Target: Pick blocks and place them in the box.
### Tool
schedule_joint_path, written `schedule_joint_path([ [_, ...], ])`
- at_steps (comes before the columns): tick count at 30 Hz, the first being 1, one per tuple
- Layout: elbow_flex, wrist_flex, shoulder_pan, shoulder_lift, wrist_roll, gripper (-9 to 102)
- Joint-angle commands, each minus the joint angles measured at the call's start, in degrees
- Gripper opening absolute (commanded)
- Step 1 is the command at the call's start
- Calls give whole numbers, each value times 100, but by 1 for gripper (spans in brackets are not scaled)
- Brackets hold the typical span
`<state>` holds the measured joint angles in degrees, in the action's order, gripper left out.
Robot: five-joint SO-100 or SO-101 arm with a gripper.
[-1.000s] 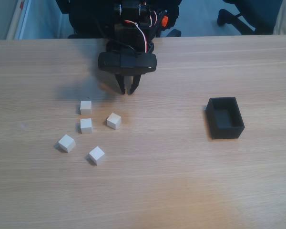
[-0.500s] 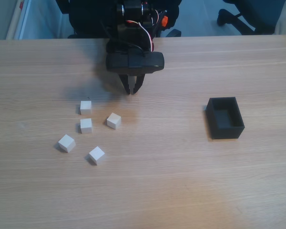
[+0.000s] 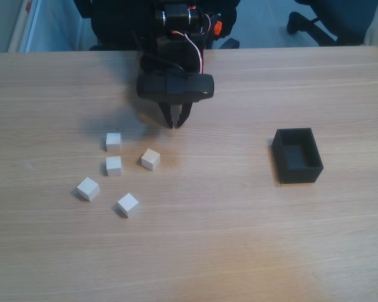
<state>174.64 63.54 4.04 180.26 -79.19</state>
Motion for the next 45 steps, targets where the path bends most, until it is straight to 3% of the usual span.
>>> schedule_joint_path([
  [1, -668, -123, -62, -624, 211, 0],
  [9, -1916, -677, -308, -2276, 1063, 10],
  [17, -2549, -1362, -659, -3718, 1257, 16],
  [30, -3595, -2329, -1301, -6047, 1230, 15],
  [45, -3841, -3006, -1688, -6970, 888, 15],
])
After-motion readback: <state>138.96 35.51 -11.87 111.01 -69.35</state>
